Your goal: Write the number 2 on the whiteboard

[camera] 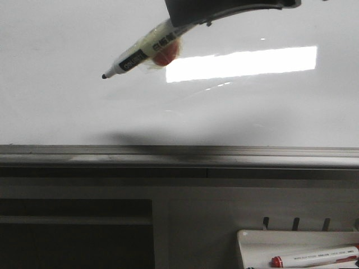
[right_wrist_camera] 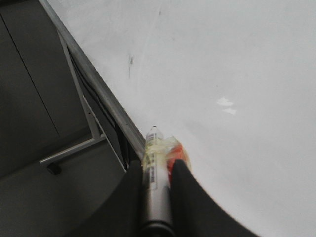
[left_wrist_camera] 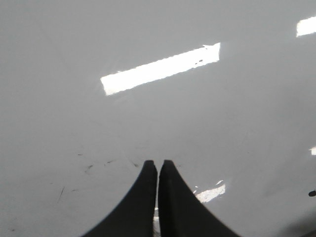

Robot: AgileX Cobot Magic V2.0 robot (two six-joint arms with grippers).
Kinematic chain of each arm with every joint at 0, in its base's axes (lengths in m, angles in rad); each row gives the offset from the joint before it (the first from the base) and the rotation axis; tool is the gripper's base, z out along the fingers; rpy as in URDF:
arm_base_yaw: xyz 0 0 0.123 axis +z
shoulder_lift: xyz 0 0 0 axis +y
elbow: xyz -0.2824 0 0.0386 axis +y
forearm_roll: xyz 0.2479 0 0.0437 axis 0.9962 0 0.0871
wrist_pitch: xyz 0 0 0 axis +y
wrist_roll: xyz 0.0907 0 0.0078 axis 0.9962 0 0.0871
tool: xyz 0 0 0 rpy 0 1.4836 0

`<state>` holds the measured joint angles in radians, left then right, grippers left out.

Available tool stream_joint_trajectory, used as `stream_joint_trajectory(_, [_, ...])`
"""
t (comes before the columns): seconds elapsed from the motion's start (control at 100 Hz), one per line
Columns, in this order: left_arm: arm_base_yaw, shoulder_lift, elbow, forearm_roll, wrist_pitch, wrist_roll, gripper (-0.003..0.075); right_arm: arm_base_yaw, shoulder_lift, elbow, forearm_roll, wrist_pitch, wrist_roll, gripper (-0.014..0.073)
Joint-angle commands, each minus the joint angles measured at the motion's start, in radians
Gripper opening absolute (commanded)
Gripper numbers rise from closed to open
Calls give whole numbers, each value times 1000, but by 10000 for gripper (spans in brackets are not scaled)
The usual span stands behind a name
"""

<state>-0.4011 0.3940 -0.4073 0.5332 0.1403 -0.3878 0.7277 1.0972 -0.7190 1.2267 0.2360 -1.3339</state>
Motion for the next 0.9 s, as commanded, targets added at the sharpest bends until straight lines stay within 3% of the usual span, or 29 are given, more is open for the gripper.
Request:
stream_joint_trajectory(0.0, [3,6,-31,-2,-74,-12,-20,-1,-14,-36,21,-20,-17,-71])
stream_joint_trajectory(0.27, [3,6,-31,-2,-74,-12,-20,-1,-14,-36,21,3,-17,-71])
stream_joint_trajectory(0.36, [3,6,-31,-2,-74,-12,-20,-1,-14,-36,-33,0,3,-71])
stream_joint_trajectory(0.43, [3,6,-31,-2,-74,-12,-20,-1,-14,-36,-173,-10,154,-71])
stream_joint_trajectory(0.55, [3,6,-31,-2,-74,-12,-20,33,-23,-30,-618,-87,563,-71])
stream_joint_trajectory(0.62, [3,6,-31,-2,-74,-12,-20,75,-40,-12,-776,-179,733,-71])
stream_joint_trajectory(0.75, [3,6,-31,-2,-74,-12,-20,175,-60,33,-815,-349,783,-71])
stream_joint_trajectory(0.89, [3,6,-31,-2,-74,-12,-20,200,-52,38,-788,-355,783,-71])
